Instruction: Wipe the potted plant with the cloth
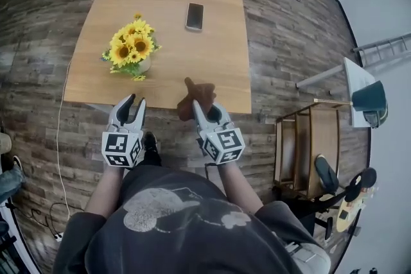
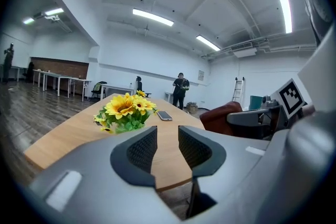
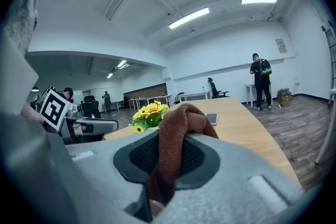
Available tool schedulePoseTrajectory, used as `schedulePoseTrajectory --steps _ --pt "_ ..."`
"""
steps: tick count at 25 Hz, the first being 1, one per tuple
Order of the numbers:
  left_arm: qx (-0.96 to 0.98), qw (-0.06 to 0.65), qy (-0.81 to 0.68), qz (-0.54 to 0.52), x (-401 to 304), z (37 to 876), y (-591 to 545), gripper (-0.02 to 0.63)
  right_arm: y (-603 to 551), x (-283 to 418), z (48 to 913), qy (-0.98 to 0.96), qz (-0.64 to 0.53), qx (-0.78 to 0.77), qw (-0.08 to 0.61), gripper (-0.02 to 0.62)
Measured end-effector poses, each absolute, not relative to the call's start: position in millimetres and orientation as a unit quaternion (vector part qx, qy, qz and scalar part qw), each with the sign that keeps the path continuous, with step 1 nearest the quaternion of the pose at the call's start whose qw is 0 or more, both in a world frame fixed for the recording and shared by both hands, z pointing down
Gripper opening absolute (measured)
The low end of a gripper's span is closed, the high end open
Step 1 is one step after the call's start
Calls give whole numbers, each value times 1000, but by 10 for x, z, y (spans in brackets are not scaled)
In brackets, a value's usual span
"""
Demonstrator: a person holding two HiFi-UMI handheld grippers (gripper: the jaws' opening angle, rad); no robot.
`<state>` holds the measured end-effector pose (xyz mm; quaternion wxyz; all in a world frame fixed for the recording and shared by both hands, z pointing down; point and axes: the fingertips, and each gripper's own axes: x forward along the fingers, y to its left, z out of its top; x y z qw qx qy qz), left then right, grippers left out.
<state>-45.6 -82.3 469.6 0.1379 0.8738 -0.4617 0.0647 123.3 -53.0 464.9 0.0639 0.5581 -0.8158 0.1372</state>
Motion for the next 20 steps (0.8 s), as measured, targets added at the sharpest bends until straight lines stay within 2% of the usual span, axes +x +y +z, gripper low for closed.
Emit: schedulePoseTrajectory --steps 3,6,7,9,12,20 --pt "875 141 -457 78 -430 4809 -1012 221 -776 1142 4642 -817 139 556 67 55" --pt "872 132 -466 76 -456 4992 -1169 407 -978 1025 4680 -818 145 551 75 55" --pt "870 130 -469 81 -470 5076 -1197 453 -1029 987 4698 -818 149 550 76 55" --pt "867 128 -472 100 -487 5221 -1238 499 -1113 923 4734 -818 154 549 79 55" --pt "863 125 -474 119 -505 5402 -1361 546 -1239 883 4773 -815 156 550 89 55" --pt "842 120 -504 153 -531 5633 -1848 594 -1479 936 4825 -794 169 577 94 55"
